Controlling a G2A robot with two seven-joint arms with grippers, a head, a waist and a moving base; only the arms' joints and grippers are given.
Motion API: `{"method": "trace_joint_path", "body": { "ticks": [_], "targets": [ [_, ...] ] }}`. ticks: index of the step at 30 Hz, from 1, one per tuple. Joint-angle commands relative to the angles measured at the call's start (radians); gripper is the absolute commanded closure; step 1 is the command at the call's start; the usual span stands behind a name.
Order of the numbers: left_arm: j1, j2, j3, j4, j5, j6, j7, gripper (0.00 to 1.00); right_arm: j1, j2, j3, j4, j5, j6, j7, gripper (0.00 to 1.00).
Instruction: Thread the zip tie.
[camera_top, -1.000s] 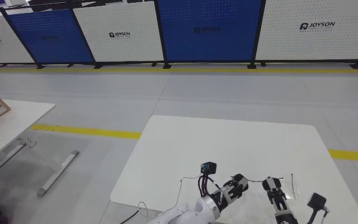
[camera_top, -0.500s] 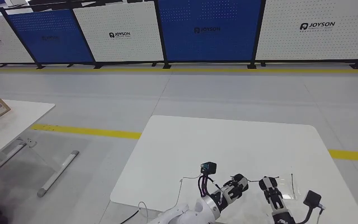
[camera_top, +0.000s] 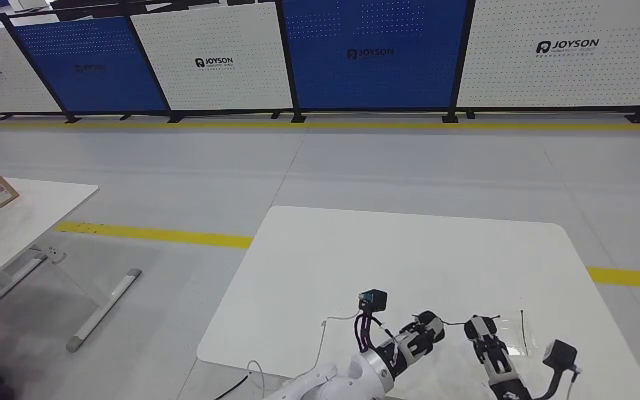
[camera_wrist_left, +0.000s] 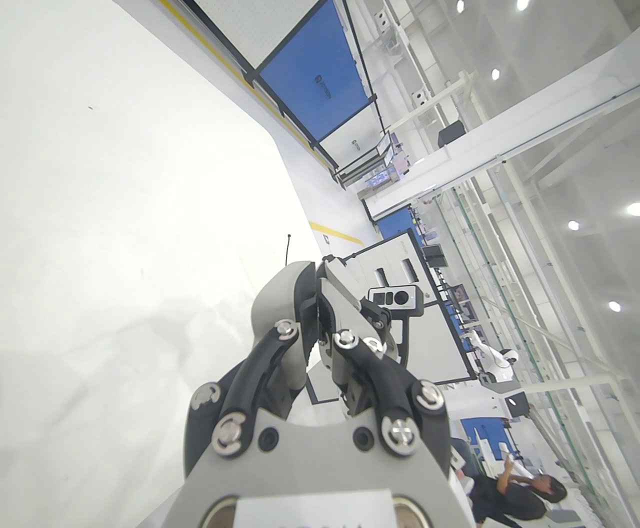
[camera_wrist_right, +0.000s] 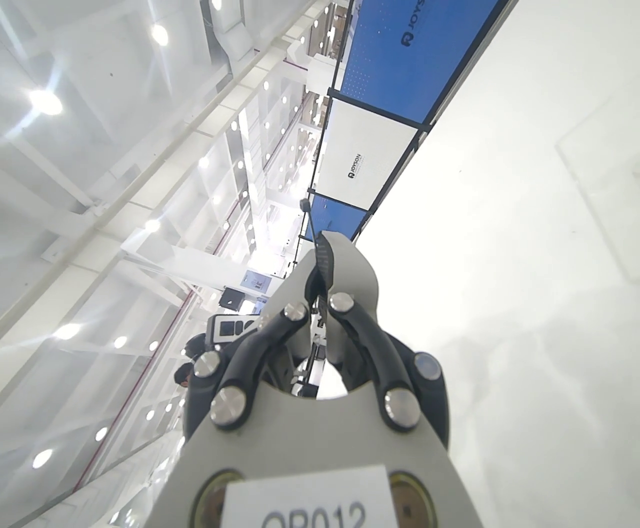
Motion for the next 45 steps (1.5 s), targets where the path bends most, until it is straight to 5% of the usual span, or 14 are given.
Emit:
{"method": "trace_joint_path", "body": {
  "ticks": [1, 16, 17, 19, 22, 45],
  "targets": [
    [0.000, -0.002, -0.002, 0.005, -0.017, -0.020, -0.008, 1.00, 0.002, 0.000, 0.002, 0.002, 0.013, -0.005, 0.013, 1.00],
    [-0.002, -0.015, 0.005, 0.017, 0.006, -0.014, 0.015, 1.00, -0.003, 0.000, 0.016, 0.011, 0.007, -0.049, 0.027, 1.00],
    [-0.001, -0.015, 0.005, 0.017, 0.010, -0.007, 0.012, 0.97, -0.004, 0.000, 0.016, 0.011, 0.003, -0.054, 0.020, 1.00],
    [-0.001, -0.016, 0.004, 0.015, 0.014, -0.002, 0.009, 0.73, -0.006, -0.001, 0.013, 0.012, -0.007, -0.060, 0.008, 1.00],
    [0.001, -0.017, 0.003, 0.015, 0.019, 0.000, 0.010, 0.69, -0.008, -0.002, 0.009, 0.009, -0.026, -0.057, -0.006, 1.00],
    [0.004, -0.033, 0.011, 0.015, 0.060, 0.038, 0.017, 0.75, -0.013, -0.011, 0.002, 0.010, -0.063, -0.054, -0.074, 1.00]
  ]
}}
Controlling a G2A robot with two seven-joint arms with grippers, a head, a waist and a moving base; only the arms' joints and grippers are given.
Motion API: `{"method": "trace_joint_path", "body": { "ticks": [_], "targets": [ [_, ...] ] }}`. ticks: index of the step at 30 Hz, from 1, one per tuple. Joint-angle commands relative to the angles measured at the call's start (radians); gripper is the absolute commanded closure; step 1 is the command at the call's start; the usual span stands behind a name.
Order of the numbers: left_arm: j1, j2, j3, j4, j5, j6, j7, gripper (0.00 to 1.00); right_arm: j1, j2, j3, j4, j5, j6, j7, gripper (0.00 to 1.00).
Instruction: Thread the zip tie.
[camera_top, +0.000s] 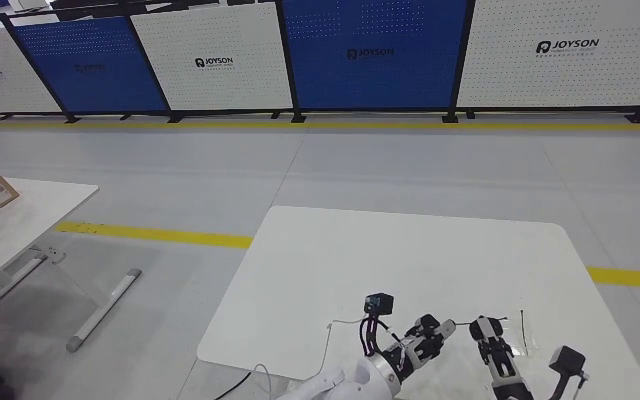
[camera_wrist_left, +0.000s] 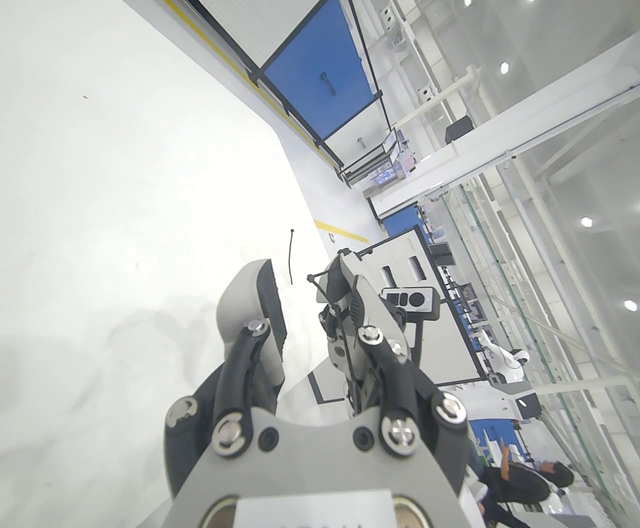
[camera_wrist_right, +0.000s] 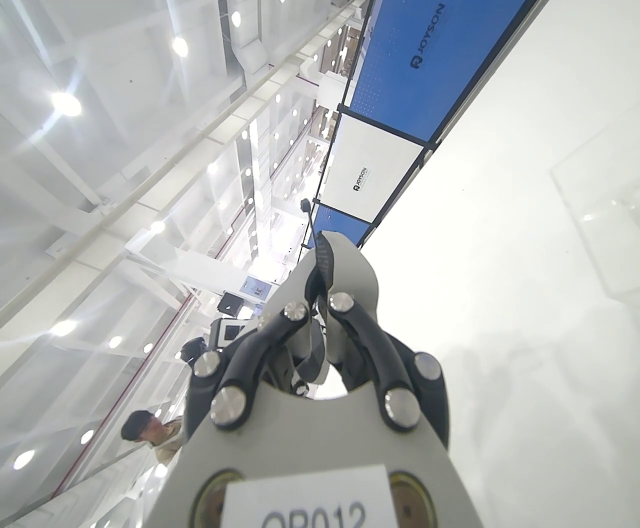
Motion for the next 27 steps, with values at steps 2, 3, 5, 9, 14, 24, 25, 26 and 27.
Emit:
{"method": "trace_joint_path", "body": {
  "ticks": [2, 3, 5, 9, 14, 24, 25, 26, 27],
  "targets": [
    [0.005, 0.000, -0.008, -0.004, -0.002, -0.003, 0.001, 0.75, 0.001, -0.001, 0.001, 0.001, 0.000, 0.004, -0.006, 1.00],
    [0.007, 0.000, -0.011, -0.006, -0.004, -0.005, 0.003, 0.75, 0.001, -0.001, 0.002, 0.002, -0.002, 0.007, -0.010, 1.00],
    [0.011, 0.001, -0.018, -0.009, -0.006, -0.009, 0.003, 0.73, 0.002, -0.003, 0.002, 0.002, -0.003, 0.011, -0.018, 1.00],
    [0.018, 0.001, -0.026, -0.013, -0.005, -0.015, 0.003, 0.71, 0.003, -0.004, 0.005, 0.003, 0.008, 0.022, -0.025, 1.00],
    [0.021, 0.000, -0.024, -0.013, 0.006, -0.011, -0.014, 0.67, 0.004, -0.007, 0.005, 0.002, 0.014, 0.033, -0.036, 1.00],
    [0.022, -0.003, -0.019, -0.015, 0.024, -0.006, -0.027, 0.67, 0.005, -0.011, 0.008, 0.001, 0.022, 0.042, -0.045, 1.00],
    [0.022, -0.004, -0.019, -0.016, 0.023, -0.008, -0.025, 0.66, 0.005, -0.011, 0.008, 0.001, 0.022, 0.042, -0.044, 1.00],
    [0.023, -0.005, -0.021, -0.018, 0.019, -0.010, -0.020, 0.65, 0.006, -0.012, 0.008, 0.001, 0.021, 0.043, -0.045, 1.00],
    [0.024, -0.005, -0.024, -0.019, 0.015, -0.013, -0.015, 0.65, 0.006, -0.012, 0.008, 0.001, 0.021, 0.044, -0.045, 1.00]
  ]
}}
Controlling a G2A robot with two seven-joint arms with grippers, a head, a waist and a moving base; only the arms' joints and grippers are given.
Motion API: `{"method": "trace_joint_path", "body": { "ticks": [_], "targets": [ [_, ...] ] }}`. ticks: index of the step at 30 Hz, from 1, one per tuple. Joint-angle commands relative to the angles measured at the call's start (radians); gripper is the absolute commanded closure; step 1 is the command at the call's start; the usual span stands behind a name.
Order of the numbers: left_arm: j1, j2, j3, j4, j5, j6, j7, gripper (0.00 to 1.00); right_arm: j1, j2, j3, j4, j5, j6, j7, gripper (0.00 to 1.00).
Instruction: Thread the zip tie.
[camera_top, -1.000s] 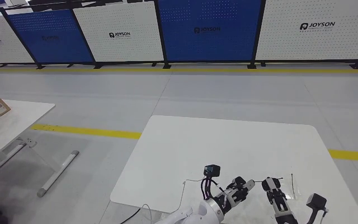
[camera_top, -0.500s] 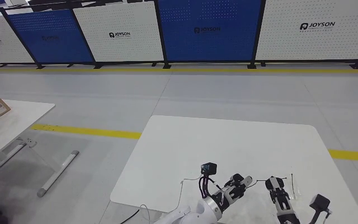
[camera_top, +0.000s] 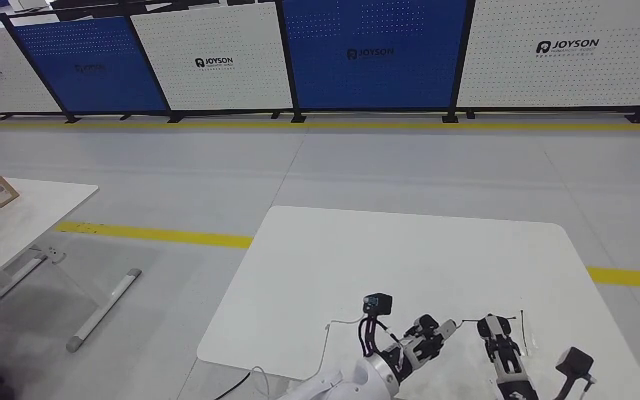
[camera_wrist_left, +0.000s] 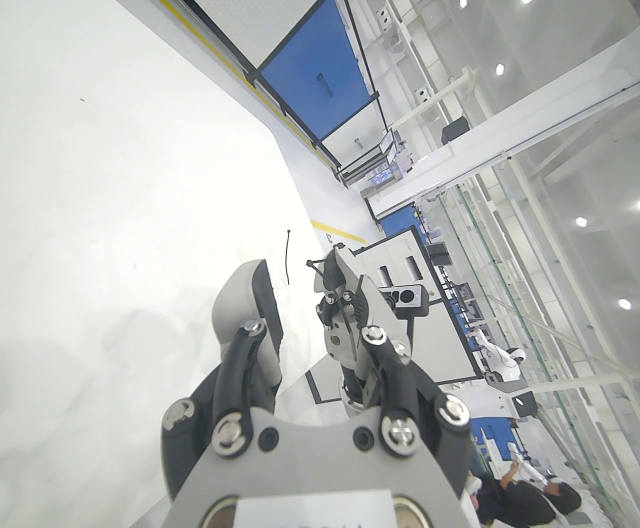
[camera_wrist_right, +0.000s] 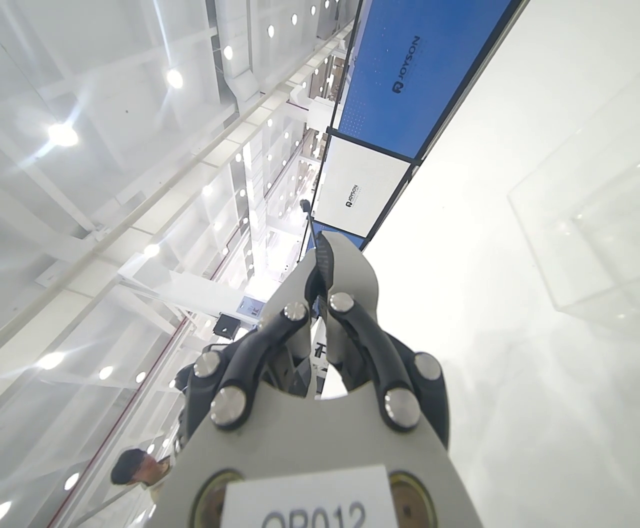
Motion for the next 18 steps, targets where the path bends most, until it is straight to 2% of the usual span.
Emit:
{"method": "trace_joint_path", "body": {
  "ticks": [1, 7, 13, 18],
  "targets": [
    [0.003, -0.001, -0.006, -0.002, -0.008, -0.007, 0.010, 0.65, 0.000, -0.001, 0.001, 0.000, 0.000, 0.001, -0.001, 1.00],
    [0.014, 0.001, -0.017, -0.007, -0.005, -0.016, 0.006, 0.65, -0.001, -0.003, 0.006, 0.000, 0.020, 0.007, -0.003, 1.00],
    [0.009, -0.003, 0.000, 0.002, 0.013, -0.006, -0.012, 0.69, 0.002, -0.005, 0.004, 0.000, 0.018, 0.010, 0.002, 1.00],
    [0.000, -0.009, 0.019, 0.009, 0.020, -0.004, -0.021, 0.68, 0.001, -0.007, 0.003, -0.001, 0.014, 0.011, 0.002, 1.00]
  ]
}}
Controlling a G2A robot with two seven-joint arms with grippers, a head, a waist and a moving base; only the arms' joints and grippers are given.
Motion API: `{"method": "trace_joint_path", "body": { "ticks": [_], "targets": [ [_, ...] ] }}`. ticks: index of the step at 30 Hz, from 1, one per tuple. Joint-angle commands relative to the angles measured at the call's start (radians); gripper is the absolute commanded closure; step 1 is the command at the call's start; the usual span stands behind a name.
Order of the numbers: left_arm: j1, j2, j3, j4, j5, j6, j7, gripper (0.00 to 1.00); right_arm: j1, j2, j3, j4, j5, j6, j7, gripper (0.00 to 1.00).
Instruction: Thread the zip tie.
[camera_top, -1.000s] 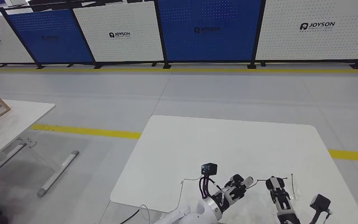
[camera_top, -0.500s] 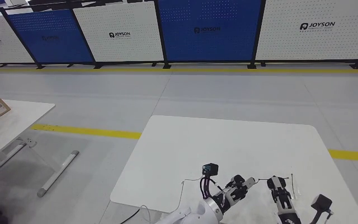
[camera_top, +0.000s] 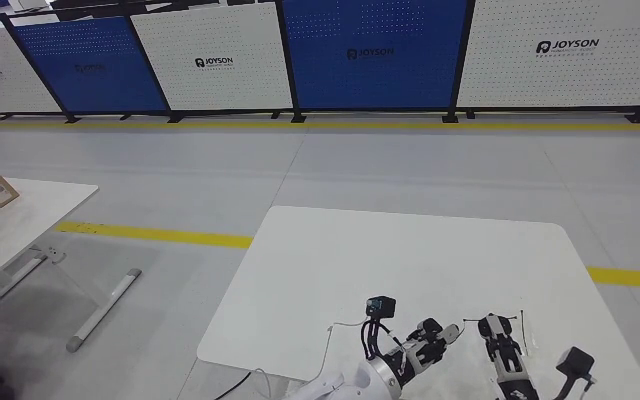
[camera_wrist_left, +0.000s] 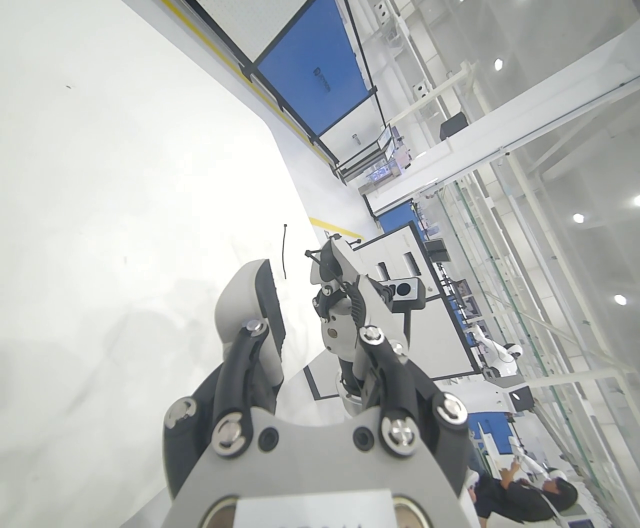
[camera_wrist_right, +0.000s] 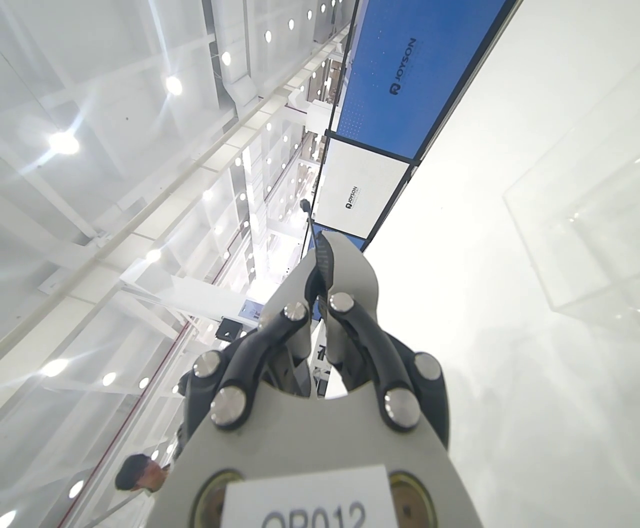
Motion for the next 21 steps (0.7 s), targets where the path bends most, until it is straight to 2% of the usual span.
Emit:
{"method": "trace_joint_path", "body": {
  "ticks": [1, 6, 13, 17, 21],
  "targets": [
    [-0.003, -0.002, 0.005, 0.002, 0.001, -0.001, -0.001, 0.68, 0.000, -0.001, 0.000, 0.000, -0.002, 0.001, 0.000, 1.00],
    [0.002, -0.005, 0.000, -0.006, -0.008, -0.026, 0.027, 0.68, 0.003, -0.003, 0.000, 0.003, -0.003, 0.007, -0.004, 1.00],
    [0.032, 0.002, -0.031, -0.033, -0.017, -0.059, 0.031, 0.71, 0.005, -0.005, 0.004, 0.005, 0.001, 0.016, -0.011, 1.00],
    [0.046, 0.007, -0.037, -0.045, 0.000, -0.065, 0.017, 0.70, 0.006, -0.007, 0.003, 0.005, -0.004, 0.024, -0.019, 1.00],
    [0.047, 0.009, -0.028, -0.050, 0.032, -0.050, -0.009, 0.67, 0.007, -0.010, -0.001, 0.003, -0.013, 0.031, -0.033, 1.00]
  ]
}}
